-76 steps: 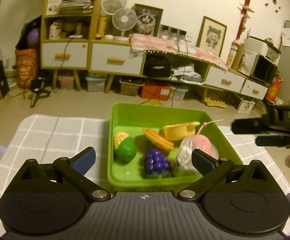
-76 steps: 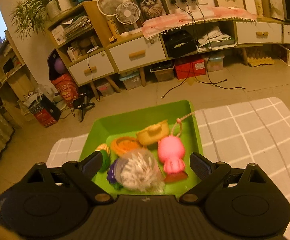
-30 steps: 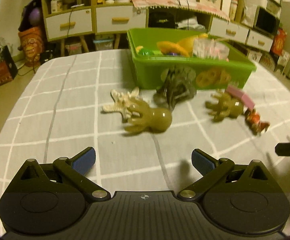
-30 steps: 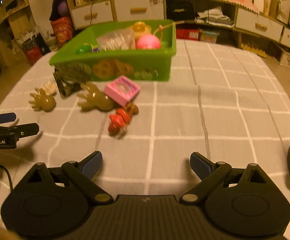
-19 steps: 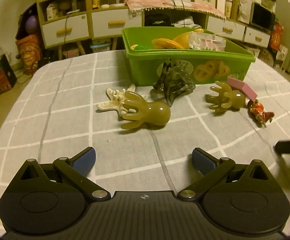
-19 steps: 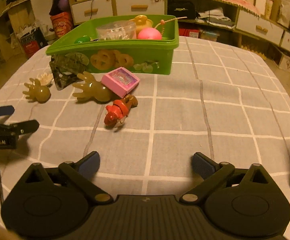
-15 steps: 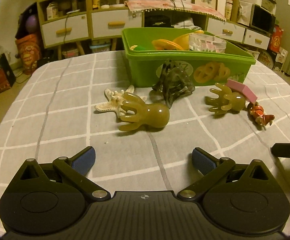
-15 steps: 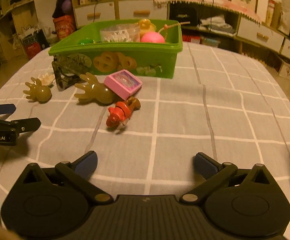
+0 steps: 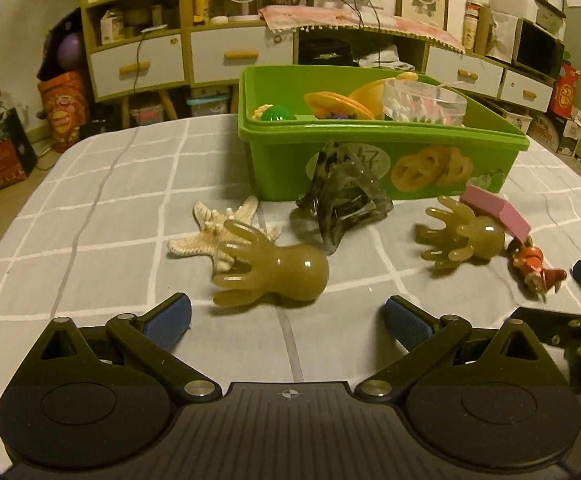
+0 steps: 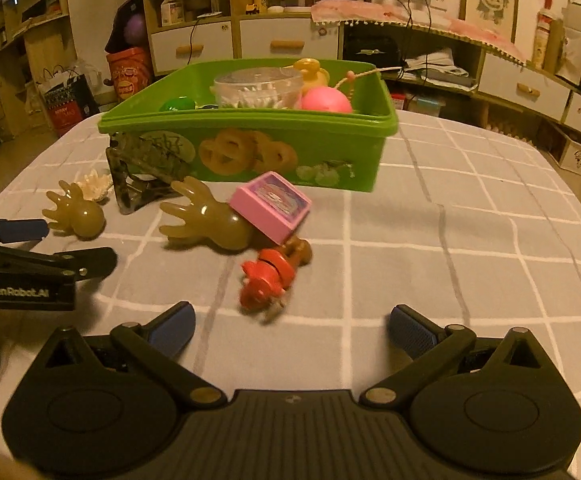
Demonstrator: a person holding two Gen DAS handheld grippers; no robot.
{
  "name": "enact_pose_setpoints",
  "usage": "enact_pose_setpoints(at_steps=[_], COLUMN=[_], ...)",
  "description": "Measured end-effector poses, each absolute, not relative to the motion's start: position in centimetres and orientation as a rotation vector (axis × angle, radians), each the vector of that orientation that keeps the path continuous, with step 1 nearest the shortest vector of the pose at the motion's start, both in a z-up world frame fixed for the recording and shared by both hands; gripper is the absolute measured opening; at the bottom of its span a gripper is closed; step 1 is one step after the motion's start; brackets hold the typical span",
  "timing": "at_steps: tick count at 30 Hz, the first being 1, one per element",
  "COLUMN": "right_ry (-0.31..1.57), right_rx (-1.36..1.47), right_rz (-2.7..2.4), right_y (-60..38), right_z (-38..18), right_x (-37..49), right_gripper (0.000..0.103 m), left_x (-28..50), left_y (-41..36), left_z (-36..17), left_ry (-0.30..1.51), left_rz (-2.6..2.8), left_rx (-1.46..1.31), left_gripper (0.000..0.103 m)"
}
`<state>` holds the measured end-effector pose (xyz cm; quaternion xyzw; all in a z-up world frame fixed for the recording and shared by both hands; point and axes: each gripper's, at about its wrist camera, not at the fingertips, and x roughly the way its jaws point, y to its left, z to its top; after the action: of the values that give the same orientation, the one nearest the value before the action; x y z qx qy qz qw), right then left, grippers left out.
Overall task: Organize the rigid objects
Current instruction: 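Grasp the brown octopus with the left gripper while the right gripper grasps the red figure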
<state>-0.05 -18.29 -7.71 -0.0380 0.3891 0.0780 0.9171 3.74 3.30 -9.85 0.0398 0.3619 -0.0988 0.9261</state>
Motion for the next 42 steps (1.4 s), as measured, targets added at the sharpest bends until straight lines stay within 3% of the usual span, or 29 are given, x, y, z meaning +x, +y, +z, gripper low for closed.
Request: enact_pose_setpoints(at_steps=[5, 10, 15, 24, 42], right_ry=[0.802, 0.803, 0.792, 0.781, 0.831], right_rx=[-0.110, -0.099, -0.085, -0.075, 0.027], right_rz=[0.167, 0.167, 0.178, 0.157, 0.117], right_y=[-17.3, -17.3, -17.5, -19.0, -22.4], right_z=[-7.8, -7.6, -7.2, -6.5, -6.0], right_x=[0.3, 0.7, 0.9, 0.8, 0.4], right_gripper=[0.081, 0.074, 0.054, 0.003, 0.003], left_x=[4.2, 4.4, 4.5, 3.7, 1.6], left_y=[2.9, 2.7, 2.9, 2.4, -0.6], left_z=[-9.6, -9.3, -8.9, -8.8, -8.4], left_ry=[0.738, 0.728, 0.724, 0.728, 0.708], left_rz=[-0.199, -0.198, -0.195, -0.261, -0.421], left_rx=[0.086, 0.082, 0.073, 0.080, 0.161], left_gripper=[0.098, 0.084, 0.065, 0.064, 0.063])
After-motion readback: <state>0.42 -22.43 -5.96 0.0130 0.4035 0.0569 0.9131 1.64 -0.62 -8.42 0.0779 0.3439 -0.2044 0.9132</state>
